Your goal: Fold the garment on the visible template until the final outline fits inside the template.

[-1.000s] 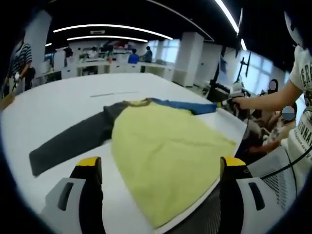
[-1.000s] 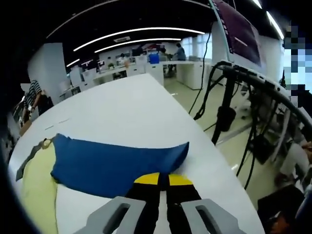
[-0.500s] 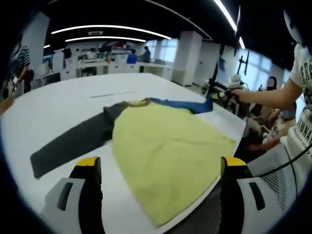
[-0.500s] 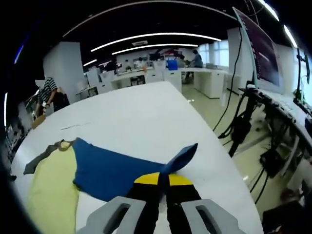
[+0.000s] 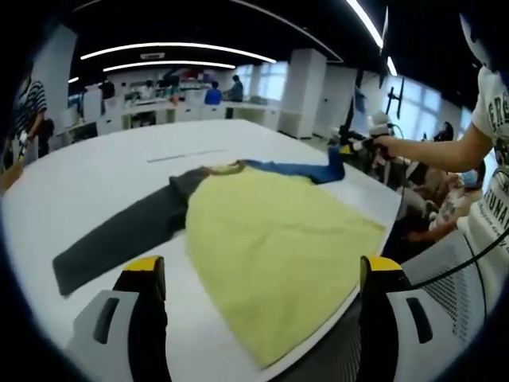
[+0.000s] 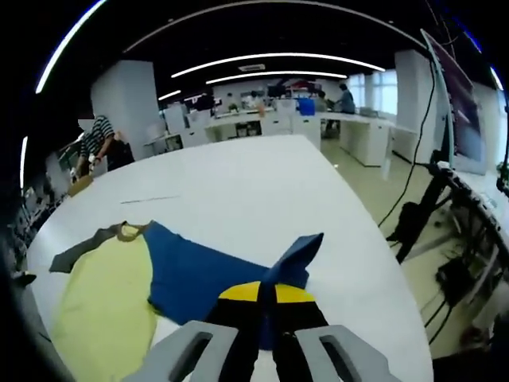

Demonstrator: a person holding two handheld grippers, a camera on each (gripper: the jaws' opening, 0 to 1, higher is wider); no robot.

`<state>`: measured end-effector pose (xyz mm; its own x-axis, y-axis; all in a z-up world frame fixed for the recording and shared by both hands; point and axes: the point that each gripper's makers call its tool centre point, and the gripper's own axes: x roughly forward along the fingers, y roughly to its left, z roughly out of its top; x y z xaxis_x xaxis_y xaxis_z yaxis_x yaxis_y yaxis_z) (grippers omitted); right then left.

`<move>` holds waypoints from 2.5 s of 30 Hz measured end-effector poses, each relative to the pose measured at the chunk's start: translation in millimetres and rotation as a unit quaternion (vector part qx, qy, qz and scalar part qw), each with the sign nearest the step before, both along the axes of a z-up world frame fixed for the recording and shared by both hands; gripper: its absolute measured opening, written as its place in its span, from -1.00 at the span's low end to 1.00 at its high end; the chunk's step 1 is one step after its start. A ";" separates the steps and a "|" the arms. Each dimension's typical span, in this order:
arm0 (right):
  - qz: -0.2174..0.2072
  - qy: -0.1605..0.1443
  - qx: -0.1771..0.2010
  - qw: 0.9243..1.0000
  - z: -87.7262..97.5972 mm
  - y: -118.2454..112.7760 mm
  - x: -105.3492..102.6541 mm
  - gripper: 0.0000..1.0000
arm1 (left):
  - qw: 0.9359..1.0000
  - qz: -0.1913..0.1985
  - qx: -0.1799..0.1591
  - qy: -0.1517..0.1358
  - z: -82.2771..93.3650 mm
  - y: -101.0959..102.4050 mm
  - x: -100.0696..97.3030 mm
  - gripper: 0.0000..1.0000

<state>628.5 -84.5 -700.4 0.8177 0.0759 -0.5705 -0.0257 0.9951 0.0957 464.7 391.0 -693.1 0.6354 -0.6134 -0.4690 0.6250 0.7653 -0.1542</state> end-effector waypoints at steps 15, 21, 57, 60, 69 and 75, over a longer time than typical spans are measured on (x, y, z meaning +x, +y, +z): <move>0.048 0.006 0.031 0.998 5.1 43.8 7.3 -1.00 | 1.000 -0.011 -0.007 -0.003 1.9 -5.8 -3.7 0.97; 0.055 0.010 0.037 0.998 3.1 54.9 11.2 -1.00 | 1.000 -0.016 -0.010 -0.007 5.8 -6.4 -4.6 0.97; 0.155 0.006 0.040 0.987 9.8 164.3 22.7 -1.00 | 1.000 -0.022 -0.017 -0.008 5.6 -11.7 -8.8 0.96; 0.167 0.006 0.028 0.986 9.9 176.3 21.5 -1.00 | 1.000 -0.023 -0.015 -0.007 4.8 -11.9 -8.5 0.96; 0.194 0.005 0.006 0.981 10.2 204.2 22.7 -1.00 | 0.999 -0.015 -0.032 -0.015 7.9 -12.2 -5.4 0.97; 0.210 0.002 -0.007 0.978 12.1 218.4 24.2 -1.00 | 0.999 -0.019 -0.023 -0.012 5.1 -11.6 -5.4 0.97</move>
<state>652.7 133.9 -688.3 0.7135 0.3964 -0.5777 -0.4320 0.8981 0.0827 459.3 379.4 -688.0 0.6224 -0.6578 -0.4242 0.6573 0.7335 -0.1730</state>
